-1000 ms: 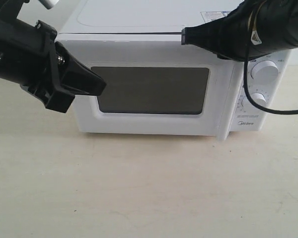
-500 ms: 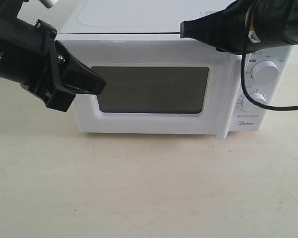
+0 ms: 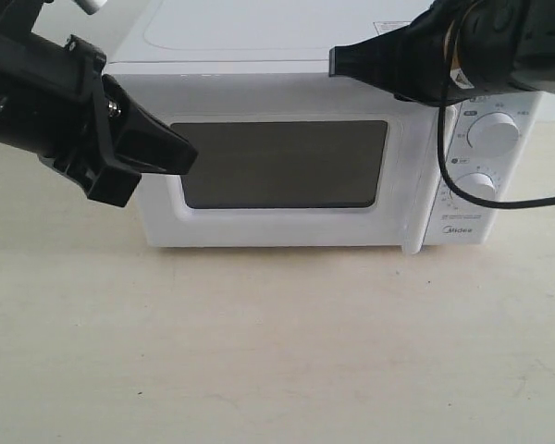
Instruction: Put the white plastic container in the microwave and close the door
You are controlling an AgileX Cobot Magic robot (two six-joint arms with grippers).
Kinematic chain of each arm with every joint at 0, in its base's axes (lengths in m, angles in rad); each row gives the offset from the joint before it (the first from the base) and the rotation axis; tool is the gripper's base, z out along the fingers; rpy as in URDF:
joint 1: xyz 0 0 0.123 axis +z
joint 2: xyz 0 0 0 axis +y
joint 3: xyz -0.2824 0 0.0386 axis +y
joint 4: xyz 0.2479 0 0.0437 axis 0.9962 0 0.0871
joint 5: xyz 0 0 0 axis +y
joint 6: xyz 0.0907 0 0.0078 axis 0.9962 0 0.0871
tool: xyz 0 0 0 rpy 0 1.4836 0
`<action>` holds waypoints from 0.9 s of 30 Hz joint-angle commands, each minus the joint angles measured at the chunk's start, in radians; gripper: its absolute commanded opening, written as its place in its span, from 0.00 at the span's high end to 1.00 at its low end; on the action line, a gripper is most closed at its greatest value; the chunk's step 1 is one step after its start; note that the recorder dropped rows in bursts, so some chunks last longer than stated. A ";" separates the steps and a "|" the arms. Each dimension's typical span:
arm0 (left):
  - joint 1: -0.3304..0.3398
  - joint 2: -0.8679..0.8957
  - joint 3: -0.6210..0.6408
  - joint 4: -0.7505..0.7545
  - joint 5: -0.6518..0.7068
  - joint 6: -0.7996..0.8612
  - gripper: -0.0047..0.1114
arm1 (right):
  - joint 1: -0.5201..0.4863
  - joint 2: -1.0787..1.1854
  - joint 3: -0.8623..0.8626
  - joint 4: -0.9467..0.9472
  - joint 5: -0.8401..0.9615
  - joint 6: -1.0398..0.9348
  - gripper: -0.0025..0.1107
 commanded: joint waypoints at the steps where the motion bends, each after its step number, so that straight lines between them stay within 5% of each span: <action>1: -0.006 -0.002 -0.005 -0.011 -0.010 -0.007 0.92 | -0.009 0.006 0.003 -0.010 0.031 0.009 0.98; 19: -0.006 -0.002 -0.005 -0.041 0.011 -0.007 0.92 | -0.009 -0.312 0.015 0.340 0.205 -0.521 0.98; 27: -0.006 -0.047 -0.005 -0.117 0.080 -0.007 0.92 | -0.009 -0.519 0.286 0.372 0.197 -0.496 0.98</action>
